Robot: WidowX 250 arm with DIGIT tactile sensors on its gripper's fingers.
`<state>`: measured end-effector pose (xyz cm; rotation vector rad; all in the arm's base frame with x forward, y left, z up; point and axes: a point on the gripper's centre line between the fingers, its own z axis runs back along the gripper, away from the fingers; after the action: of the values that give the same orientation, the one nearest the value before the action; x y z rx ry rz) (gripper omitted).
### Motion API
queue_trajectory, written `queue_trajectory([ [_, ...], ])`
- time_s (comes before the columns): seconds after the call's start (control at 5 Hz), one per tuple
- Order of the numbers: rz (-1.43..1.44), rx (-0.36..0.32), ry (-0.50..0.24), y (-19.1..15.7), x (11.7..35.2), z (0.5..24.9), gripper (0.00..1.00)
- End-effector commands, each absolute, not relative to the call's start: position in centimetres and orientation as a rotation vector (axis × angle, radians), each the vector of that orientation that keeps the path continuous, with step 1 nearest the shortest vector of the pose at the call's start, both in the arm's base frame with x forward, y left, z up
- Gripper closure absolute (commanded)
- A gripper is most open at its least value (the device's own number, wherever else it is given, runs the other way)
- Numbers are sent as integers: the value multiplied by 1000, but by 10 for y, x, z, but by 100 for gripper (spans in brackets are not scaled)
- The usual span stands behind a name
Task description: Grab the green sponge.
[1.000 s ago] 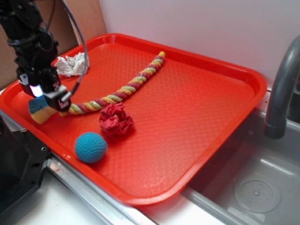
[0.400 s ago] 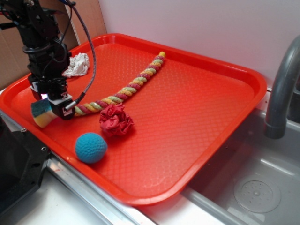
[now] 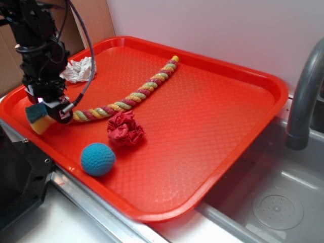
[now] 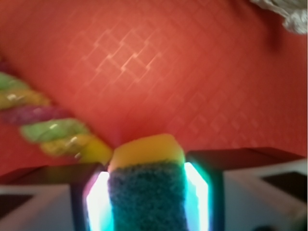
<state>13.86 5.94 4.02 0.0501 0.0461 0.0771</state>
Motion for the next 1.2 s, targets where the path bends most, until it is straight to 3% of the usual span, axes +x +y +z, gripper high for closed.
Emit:
queue_trajectory([
  [0.0,46,43,-128,43,167,118,100],
  [0.2,20,61,-182,17,187,154,100],
  [0.4,19,17,-190,-3,200,180,100],
  [0.6,82,17,-198,0,201,201,100],
  [1.0,121,-5,-162,10,199,201,100],
])
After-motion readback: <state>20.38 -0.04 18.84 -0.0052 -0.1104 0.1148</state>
